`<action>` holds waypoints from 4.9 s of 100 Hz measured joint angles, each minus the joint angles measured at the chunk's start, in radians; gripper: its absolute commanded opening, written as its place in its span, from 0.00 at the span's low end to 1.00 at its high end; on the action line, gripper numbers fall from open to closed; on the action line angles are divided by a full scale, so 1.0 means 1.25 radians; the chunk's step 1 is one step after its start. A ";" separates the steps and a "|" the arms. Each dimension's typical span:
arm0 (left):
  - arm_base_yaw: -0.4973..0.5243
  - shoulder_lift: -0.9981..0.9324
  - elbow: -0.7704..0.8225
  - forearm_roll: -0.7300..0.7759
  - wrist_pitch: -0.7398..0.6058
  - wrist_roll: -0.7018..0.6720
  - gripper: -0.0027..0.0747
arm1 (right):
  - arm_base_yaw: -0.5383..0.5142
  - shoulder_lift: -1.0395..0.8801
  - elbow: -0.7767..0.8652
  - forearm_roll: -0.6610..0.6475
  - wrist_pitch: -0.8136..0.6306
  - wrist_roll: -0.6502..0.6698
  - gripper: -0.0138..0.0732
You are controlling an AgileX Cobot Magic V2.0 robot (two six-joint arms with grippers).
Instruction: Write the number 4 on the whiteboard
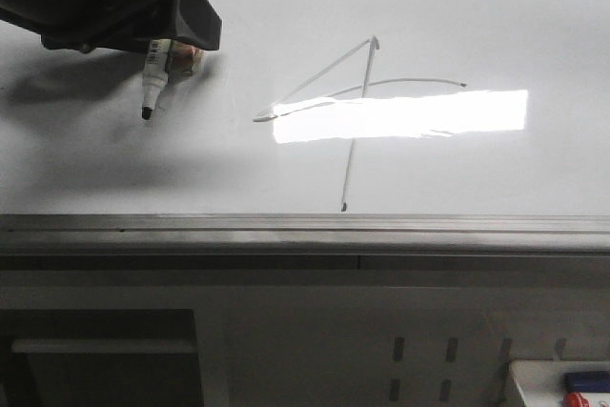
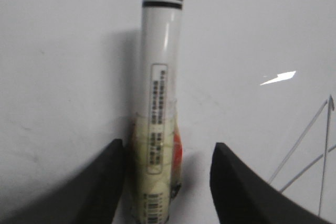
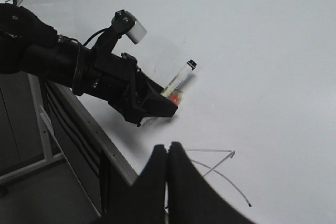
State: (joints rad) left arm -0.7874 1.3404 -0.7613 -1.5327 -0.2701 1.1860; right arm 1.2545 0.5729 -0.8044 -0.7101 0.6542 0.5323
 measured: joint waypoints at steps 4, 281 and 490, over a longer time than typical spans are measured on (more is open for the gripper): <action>-0.001 0.000 0.000 0.002 0.000 0.000 0.65 | 0.000 0.000 0.000 0.000 0.000 0.000 0.09; 0.697 -1.077 0.612 1.011 0.484 -0.711 0.01 | 0.000 -0.428 0.409 -0.375 0.086 0.327 0.08; 0.701 -1.077 0.612 1.146 0.488 -0.829 0.01 | -0.822 -0.428 0.595 0.342 -0.334 -0.173 0.08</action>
State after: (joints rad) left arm 0.0885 -0.0062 0.0037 -0.1003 0.3399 0.1498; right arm 0.2274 0.0375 -0.0602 -0.2821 0.2363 0.3163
